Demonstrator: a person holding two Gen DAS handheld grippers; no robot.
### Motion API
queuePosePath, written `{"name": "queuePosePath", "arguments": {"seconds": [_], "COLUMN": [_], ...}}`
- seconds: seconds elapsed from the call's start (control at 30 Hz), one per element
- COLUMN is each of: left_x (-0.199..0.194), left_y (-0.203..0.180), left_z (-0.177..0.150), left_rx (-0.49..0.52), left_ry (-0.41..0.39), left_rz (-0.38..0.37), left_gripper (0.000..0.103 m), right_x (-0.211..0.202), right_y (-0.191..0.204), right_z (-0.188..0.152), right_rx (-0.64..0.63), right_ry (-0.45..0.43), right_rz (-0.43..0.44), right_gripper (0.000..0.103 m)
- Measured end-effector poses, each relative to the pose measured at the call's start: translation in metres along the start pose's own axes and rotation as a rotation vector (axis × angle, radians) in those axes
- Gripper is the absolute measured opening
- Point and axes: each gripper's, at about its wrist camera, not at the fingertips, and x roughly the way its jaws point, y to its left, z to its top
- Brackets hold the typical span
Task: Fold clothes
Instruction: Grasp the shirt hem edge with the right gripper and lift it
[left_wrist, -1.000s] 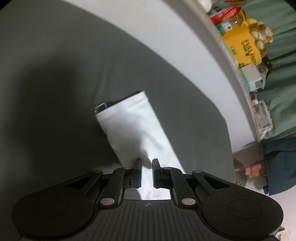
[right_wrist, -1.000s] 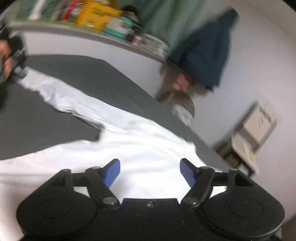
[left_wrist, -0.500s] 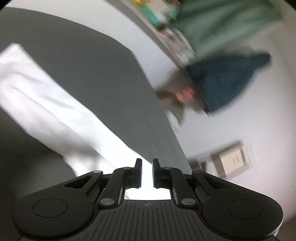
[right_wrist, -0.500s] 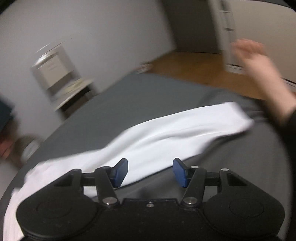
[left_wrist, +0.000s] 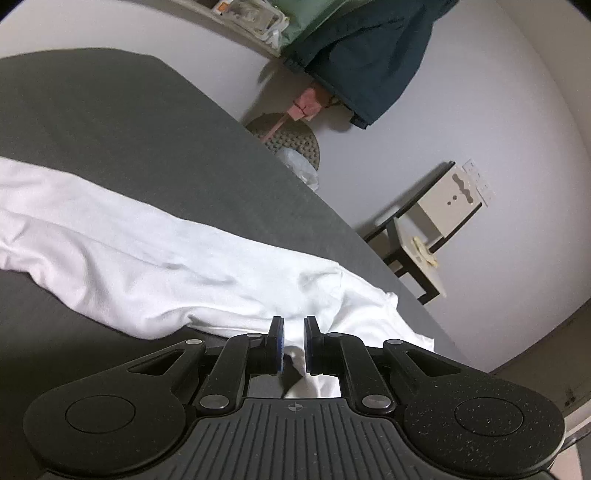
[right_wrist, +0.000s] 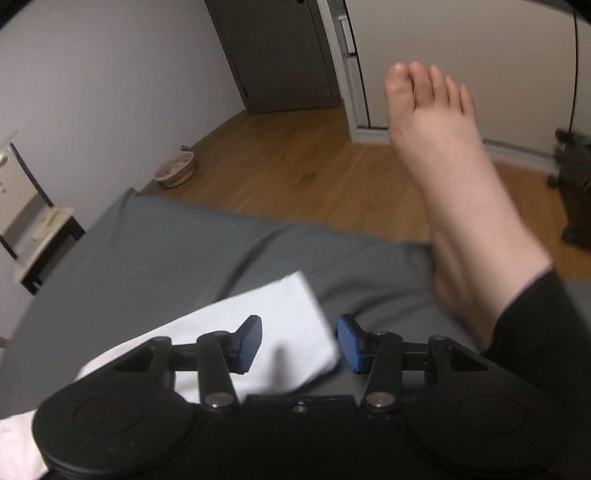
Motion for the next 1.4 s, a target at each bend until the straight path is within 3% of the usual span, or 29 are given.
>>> {"name": "queuePosePath", "arguments": {"seconds": [0.17, 0.27, 0.33, 0.37, 0.5, 0.63, 0.73, 0.83, 0.97, 1.07, 1.17, 1.27, 1.3, 1.37, 1.4], "left_x": [-0.003, -0.001, 0.001, 0.002, 0.007, 0.006, 0.001, -0.003, -0.007, -0.009, -0.01, -0.009, -0.008, -0.006, -0.006], "left_y": [0.001, 0.005, 0.008, 0.01, 0.012, 0.009, 0.009, 0.01, 0.011, 0.01, 0.006, 0.0, -0.002, -0.003, -0.004], "left_z": [-0.002, -0.002, -0.002, -0.003, -0.005, -0.005, -0.002, 0.0, 0.003, 0.005, 0.006, 0.005, 0.004, 0.004, 0.003], "left_rx": [-0.01, -0.043, -0.067, -0.081, -0.106, -0.12, -0.138, -0.153, -0.167, -0.165, -0.148, -0.112, -0.098, -0.087, -0.081], "left_ry": [0.007, 0.012, 0.019, 0.024, 0.035, 0.034, 0.024, 0.024, 0.033, 0.035, 0.045, 0.063, 0.069, 0.086, 0.094], "left_rz": [-0.024, -0.031, -0.032, -0.032, -0.041, -0.079, -0.113, -0.145, -0.168, -0.191, -0.207, -0.216, -0.217, -0.219, -0.22], "left_gripper": [0.008, 0.008, 0.008, 0.008, 0.008, 0.008, 0.008, 0.008, 0.008, 0.008, 0.008, 0.008, 0.008, 0.008, 0.008], "right_x": [0.025, 0.036, 0.033, 0.031, 0.012, -0.02, -0.055, -0.092, -0.151, -0.191, -0.217, -0.22, -0.216, -0.207, -0.2], "right_y": [-0.012, -0.013, -0.008, -0.006, 0.005, 0.041, 0.08, 0.136, 0.222, 0.28, 0.306, 0.312, 0.31, 0.303, 0.301], "right_z": [0.005, 0.0, -0.004, -0.005, 0.001, 0.013, 0.02, 0.014, -0.038, -0.105, -0.197, -0.3, -0.328, -0.367, -0.373], "right_rx": [-0.005, -0.007, -0.06, -0.071, -0.121, -0.279, -0.345, -0.418, -0.6, -0.711, -0.847, -0.994, -1.05, -1.15, -1.178], "right_ry": [0.124, 0.184, 0.148, 0.135, 0.043, -0.066, -0.142, -0.225, -0.29, -0.242, -0.112, 0.098, 0.113, 0.045, 0.001], "right_rz": [0.065, 0.096, 0.072, 0.052, 0.006, -0.019, 0.065, 0.245, 0.609, 0.909, 1.132, 1.178, 1.13, 0.999, 0.934], "right_gripper": [0.05, 0.043, 0.03, 0.019, 0.011, 0.007, 0.006, 0.006, 0.003, 0.003, 0.003, 0.003, 0.003, 0.011, 0.025]}}
